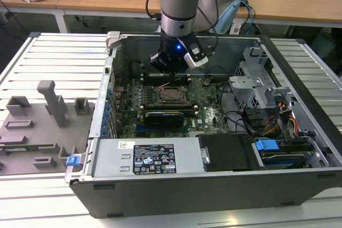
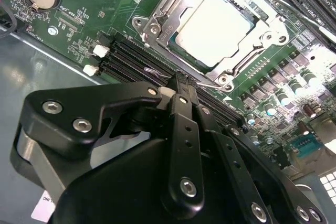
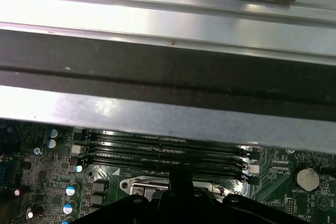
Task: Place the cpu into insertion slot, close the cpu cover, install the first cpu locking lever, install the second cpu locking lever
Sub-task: 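Install the first cpu locking lever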
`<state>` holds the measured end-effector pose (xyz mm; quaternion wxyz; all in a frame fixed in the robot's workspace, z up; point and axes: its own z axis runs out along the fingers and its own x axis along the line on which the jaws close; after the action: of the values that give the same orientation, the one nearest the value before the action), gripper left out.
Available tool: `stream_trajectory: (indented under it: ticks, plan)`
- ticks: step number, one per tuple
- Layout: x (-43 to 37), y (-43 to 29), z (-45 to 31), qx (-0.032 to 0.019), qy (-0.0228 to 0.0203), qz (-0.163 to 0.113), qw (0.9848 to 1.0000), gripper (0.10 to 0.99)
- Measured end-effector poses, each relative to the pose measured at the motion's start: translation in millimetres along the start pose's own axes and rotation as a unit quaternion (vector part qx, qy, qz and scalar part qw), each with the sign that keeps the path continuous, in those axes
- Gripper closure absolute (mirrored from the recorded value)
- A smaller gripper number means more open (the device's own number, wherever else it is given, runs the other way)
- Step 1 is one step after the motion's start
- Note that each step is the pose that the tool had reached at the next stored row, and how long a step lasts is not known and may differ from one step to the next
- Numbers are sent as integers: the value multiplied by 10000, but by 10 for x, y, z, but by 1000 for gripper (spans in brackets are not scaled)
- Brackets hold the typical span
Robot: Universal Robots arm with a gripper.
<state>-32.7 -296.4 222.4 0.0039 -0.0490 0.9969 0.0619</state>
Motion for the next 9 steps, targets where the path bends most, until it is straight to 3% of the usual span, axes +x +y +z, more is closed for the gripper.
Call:
stream_trajectory:
  ticks: [9]
  plan:
    - [-106, 22, 36, 0, 0, 0, 10000, 980]
